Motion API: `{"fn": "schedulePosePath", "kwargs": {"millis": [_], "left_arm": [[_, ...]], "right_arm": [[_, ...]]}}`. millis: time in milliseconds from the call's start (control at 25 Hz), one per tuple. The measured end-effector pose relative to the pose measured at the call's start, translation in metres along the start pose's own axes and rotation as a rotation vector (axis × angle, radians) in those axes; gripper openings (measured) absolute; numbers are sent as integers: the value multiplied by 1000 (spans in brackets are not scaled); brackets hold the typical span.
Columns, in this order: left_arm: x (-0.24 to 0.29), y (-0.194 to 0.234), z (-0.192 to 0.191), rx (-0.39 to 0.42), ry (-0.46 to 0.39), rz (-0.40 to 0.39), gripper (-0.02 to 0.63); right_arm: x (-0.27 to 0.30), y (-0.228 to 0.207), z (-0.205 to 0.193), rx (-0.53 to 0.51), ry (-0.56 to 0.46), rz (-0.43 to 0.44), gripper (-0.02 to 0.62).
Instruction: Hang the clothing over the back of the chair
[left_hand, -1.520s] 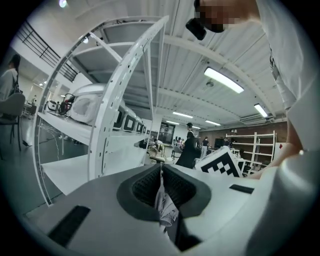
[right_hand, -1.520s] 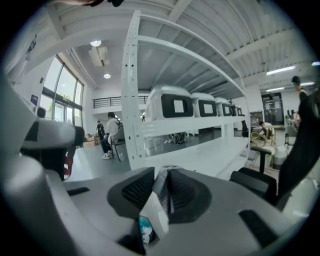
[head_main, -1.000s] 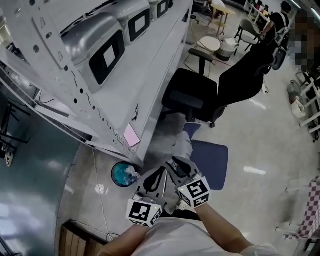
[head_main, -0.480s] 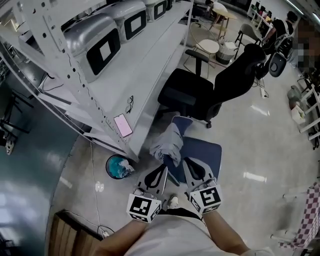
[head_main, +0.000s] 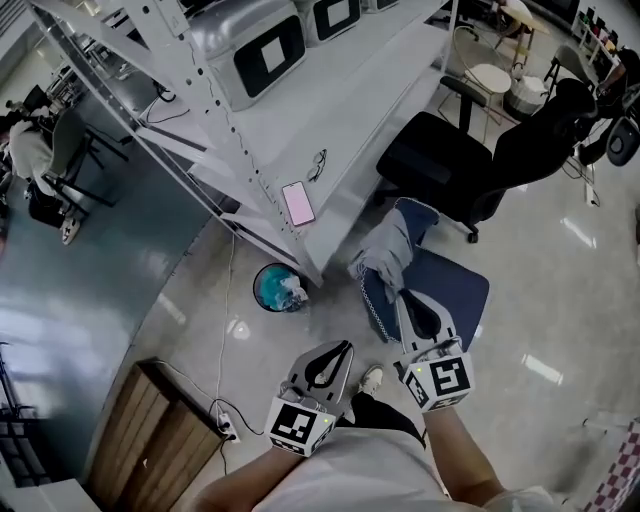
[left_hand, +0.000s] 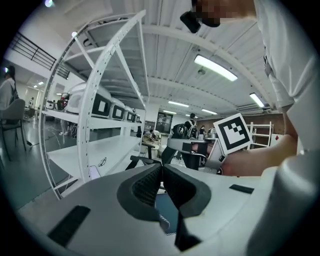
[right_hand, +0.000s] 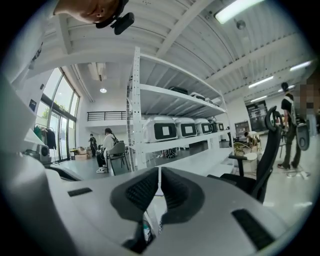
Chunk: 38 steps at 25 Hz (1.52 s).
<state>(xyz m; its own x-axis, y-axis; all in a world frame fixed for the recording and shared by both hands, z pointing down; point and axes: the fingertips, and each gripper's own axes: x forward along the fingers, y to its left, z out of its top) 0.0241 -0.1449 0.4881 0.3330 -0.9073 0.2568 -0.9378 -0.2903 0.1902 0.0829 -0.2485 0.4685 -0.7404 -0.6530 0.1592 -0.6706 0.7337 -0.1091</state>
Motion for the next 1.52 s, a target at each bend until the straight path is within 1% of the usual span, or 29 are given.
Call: {"fn": "schedulePosePath", "kwargs": {"millis": [200,320,440,560,720,840,1000,1160,1280,1520], "left_arm": [[-20,12,-10,-9,12,34,20],[-33,21,-13,-17,-1,26,20],[-47,31,-19,-41,-9,-11,20],[-62,48,-20,-56,-25,-52,20],[-77,59,-14,-65,-62,-128,20],[-84,61,-16,-64,-70,-186,20],[-90,51,-21,-69,-70,-246,20],[-95,29,-16,-47,-76,-291,20],[-96,13,-9,-20,-88,-292,20],[-101,-23,1,30,-102,-267,20]], "right_arm": [[-1,11,2,9,-26,1,28],[-2,21,5,-4,-30,-21,28],[-7,38,6,-26,-20,-68,28],[-15,68,7,-47,-1,-119,28],[-32,111,5,-76,35,-178,28],[-38,138,2,-86,49,-214,28],[-47,161,-1,-112,64,-247,28],[-64,162,2,-124,62,-300,28],[-80,164,6,-121,28,-289,28],[-107,168,12,-112,-30,-236,28]]}}
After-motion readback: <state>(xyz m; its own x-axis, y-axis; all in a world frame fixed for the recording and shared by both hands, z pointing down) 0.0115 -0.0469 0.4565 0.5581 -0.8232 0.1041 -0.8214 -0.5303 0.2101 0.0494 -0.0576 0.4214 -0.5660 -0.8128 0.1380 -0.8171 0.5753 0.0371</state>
